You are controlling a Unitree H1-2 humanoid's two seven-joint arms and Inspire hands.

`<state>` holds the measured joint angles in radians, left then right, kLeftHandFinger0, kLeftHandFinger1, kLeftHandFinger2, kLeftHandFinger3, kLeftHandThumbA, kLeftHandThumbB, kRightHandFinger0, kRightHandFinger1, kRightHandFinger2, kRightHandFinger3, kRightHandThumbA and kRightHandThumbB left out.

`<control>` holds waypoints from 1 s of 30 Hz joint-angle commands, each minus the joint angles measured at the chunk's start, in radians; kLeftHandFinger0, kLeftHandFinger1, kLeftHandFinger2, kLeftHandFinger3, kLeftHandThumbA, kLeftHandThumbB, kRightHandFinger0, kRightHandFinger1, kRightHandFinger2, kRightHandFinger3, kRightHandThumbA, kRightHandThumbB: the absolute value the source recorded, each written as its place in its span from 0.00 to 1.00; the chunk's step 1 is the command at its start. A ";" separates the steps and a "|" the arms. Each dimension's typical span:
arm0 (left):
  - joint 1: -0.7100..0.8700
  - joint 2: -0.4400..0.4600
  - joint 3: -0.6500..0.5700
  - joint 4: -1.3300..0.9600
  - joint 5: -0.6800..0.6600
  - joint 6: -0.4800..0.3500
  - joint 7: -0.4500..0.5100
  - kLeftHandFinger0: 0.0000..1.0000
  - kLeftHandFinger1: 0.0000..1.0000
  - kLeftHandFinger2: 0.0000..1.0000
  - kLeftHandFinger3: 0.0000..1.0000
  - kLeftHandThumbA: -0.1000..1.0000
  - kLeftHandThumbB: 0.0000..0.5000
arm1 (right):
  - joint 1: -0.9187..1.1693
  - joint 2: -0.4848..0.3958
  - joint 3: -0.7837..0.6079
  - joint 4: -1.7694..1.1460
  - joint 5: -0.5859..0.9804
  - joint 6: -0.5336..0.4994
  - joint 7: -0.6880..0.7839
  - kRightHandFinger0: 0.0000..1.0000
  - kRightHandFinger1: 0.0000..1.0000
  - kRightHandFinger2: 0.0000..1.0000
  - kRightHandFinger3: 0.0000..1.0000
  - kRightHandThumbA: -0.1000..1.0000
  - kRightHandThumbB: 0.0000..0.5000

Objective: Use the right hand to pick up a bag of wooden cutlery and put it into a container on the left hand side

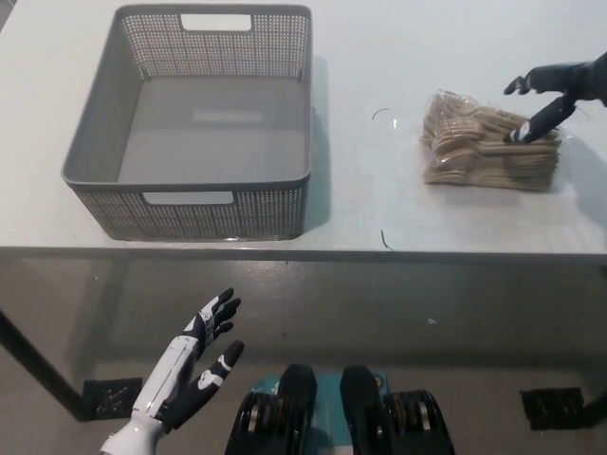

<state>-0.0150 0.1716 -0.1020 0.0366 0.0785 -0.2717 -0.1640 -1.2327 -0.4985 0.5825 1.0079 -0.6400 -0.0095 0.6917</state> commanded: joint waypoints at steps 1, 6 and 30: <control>-0.017 0.013 0.003 -0.025 -0.006 -0.003 -0.009 1.00 1.00 1.00 1.00 0.80 0.29 | -0.087 0.003 0.000 0.025 -0.013 -0.049 -0.045 1.00 1.00 1.00 1.00 0.73 1.00; -0.016 0.012 0.004 -0.025 -0.006 -0.005 -0.008 1.00 1.00 1.00 1.00 0.81 0.30 | -0.093 0.020 0.003 0.049 -0.022 -0.061 -0.052 1.00 1.00 1.00 1.00 0.73 1.00; -0.037 0.016 0.003 -0.034 -0.013 0.000 -0.025 1.00 1.00 1.00 1.00 0.82 0.35 | -0.017 0.096 0.044 0.268 -0.039 -0.084 -0.172 1.00 1.00 1.00 1.00 0.64 1.00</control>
<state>-0.0239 0.1716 -0.1019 0.0362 0.0777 -0.2705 -0.1766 -1.2374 -0.4064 0.6281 1.2538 -0.6790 -0.0710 0.5714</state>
